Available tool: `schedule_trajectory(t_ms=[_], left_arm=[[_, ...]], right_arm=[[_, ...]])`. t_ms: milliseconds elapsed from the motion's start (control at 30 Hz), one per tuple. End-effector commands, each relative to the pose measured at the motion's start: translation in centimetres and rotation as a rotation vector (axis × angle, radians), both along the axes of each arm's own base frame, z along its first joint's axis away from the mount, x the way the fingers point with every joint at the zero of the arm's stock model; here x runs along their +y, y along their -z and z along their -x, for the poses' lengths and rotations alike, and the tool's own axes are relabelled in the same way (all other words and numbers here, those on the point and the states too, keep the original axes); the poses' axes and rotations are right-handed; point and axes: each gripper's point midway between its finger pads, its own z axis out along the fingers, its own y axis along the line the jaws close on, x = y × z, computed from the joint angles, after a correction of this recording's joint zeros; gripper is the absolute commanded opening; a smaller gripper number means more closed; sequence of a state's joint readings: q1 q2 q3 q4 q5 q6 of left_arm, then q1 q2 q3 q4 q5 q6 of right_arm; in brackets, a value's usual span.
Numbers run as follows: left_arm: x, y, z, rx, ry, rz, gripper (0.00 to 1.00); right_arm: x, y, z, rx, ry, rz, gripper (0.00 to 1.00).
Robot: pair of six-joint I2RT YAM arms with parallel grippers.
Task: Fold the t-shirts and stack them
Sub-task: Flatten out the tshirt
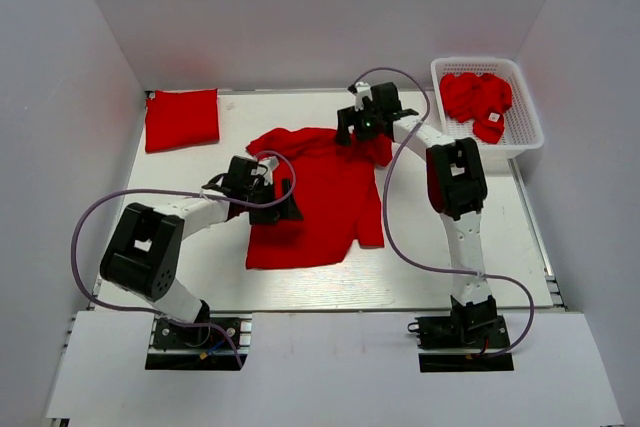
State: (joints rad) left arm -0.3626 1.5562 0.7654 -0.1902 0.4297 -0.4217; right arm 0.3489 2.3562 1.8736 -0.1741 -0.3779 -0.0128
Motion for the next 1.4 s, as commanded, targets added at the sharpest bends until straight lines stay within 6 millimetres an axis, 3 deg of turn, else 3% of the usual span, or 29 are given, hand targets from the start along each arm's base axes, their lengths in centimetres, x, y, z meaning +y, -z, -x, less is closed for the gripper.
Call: schedule_trajectory(t_ms=[0,67,133,167,233,267,333,367,433,467,533,633,667,733,767,867,900,933,1000,1033,1067,1100,1133,1167,1200,1233,1267,1300,1367], left_arm=[[-1.4,0.3,0.0,0.027,0.03,0.056,1.0],[-0.5,2.0,-1.5,0.067,-0.027,-0.007,1.0],[0.2,2.7,-2.0,0.086,-0.054,-0.041,1.0],[0.1,2.4,-3.4,0.065,-0.072,-0.06,1.0],[1.1,3.8,-5.3,0.067,-0.125,-0.148,1.0],[0.7,2.8,-7.4,0.026,-0.13,-0.151,1.0],[1.2,3.7,-9.9,0.004,-0.141,-0.207,1.0],[0.4,1.8,-12.5,-0.044,-0.133,-0.196,1.0],[-0.3,-0.4,-15.6,-0.106,-0.104,-0.211,1.0],[-0.5,-0.9,-16.2,-0.122,-0.096,-0.212,1.0],[-0.7,-2.4,-16.8,-0.165,-0.076,-0.202,1.0],[-0.1,-5.3,-15.9,-0.237,-0.089,-0.195,1.0],[0.4,-5.8,-15.4,-0.245,-0.112,-0.203,1.0],[2.9,-8.0,-15.2,-0.318,-0.201,-0.276,1.0],[4.6,-9.0,-15.1,-0.34,-0.277,-0.337,1.0],[7.1,-9.5,-15.5,-0.326,-0.387,-0.419,1.0],[8.8,-8.7,-15.1,-0.278,-0.43,-0.489,1.0],[9.7,-9.3,-15.8,-0.272,-0.465,-0.503,1.0],[10.9,-7.4,-15.7,-0.19,-0.508,-0.543,1.0],[11.7,-7.1,-16.2,-0.177,-0.537,-0.541,1.0],[12.2,-6.5,-16.3,-0.159,-0.554,-0.543,1.0],[12.4,-5.9,-16.3,-0.138,-0.567,-0.534,1.0],[13.2,-4.9,-16.4,-0.114,-0.579,-0.546,1.0],[13.1,-4.9,-16.9,-0.119,-0.59,-0.536,1.0],[13.5,-5.0,-17.2,-0.122,-0.602,-0.525,1.0],[13.4,-4.7,-17.8,-0.135,-0.606,-0.518,1.0],[13.6,-3.9,-18.1,-0.123,-0.606,-0.512,1.0],[13.8,-3.9,-18.7,-0.128,-0.614,-0.498,1.0],[14.1,-3.3,-19.2,-0.109,-0.629,-0.5,1.0]], right_arm=[[-0.2,-2.7,1.1,0.021,0.032,-0.065,0.85],[-2.8,0.1,5.1,0.119,0.119,-0.034,0.79],[-3.4,-1.9,4.7,0.056,0.163,-0.038,0.74],[-4.7,2.4,8.7,0.181,0.2,-0.003,0.71],[-5.5,-0.5,9.8,0.15,0.27,-0.035,0.69],[-7.1,3.7,14.1,0.263,0.295,0.022,0.68],[-7.6,0.9,15.6,0.228,0.34,-0.033,0.68],[-9.0,4.4,20.2,0.332,0.347,0.012,0.68],[-8.4,1.1,22.1,0.29,0.313,-0.067,0.68],[-8.9,2.7,24.7,0.339,0.305,-0.048,0.68],[-8.9,-0.7,24.8,0.234,0.278,-0.076,0.74],[-9.7,-2.5,23.8,0.141,0.261,-0.005,0.83],[-9.4,-5.2,21.7,0.055,0.246,-0.004,0.85],[-9.6,-5.7,20.3,0.013,0.243,0.041,0.88],[-9.1,-9.1,17.4,-0.1,0.22,0.061,0.9],[-9.3,-10.1,14.6,-0.131,0.246,0.124,0.9],[-9.2,-9.4,13.8,-0.12,0.25,0.142,0.9],[-8.5,-12.1,11.9,-0.187,0.247,0.131,0.9],[-8.5,-9.1,10.3,-0.134,0.228,0.204,0.9],[-7.8,-13.2,7.5,-0.217,0.255,0.175,0.9],[-8.2,-12.9,6.9,-0.195,0.28,0.206,0.9],[-7.8,-9.0,5.9,-0.113,0.275,0.244,0.9],[-7.0,-12.8,3.4,-0.182,0.295,0.207,0.9],[-6.6,-9.2,2.3,-0.121,0.286,0.236,0.9],[-6.2,-9.0,1.7,-0.125,0.263,0.246,0.9],[-5.1,-12.5,-0.4,-0.21,0.259,0.206,0.9],[-4.8,-12.6,-1.1,-0.232,0.235,0.22,0.9],[-4.5,-9.2,-2.1,-0.195,0.223,0.25,0.9],[-3.8,-12.0,-4.2,-0.266,0.224,0.228,0.9]])
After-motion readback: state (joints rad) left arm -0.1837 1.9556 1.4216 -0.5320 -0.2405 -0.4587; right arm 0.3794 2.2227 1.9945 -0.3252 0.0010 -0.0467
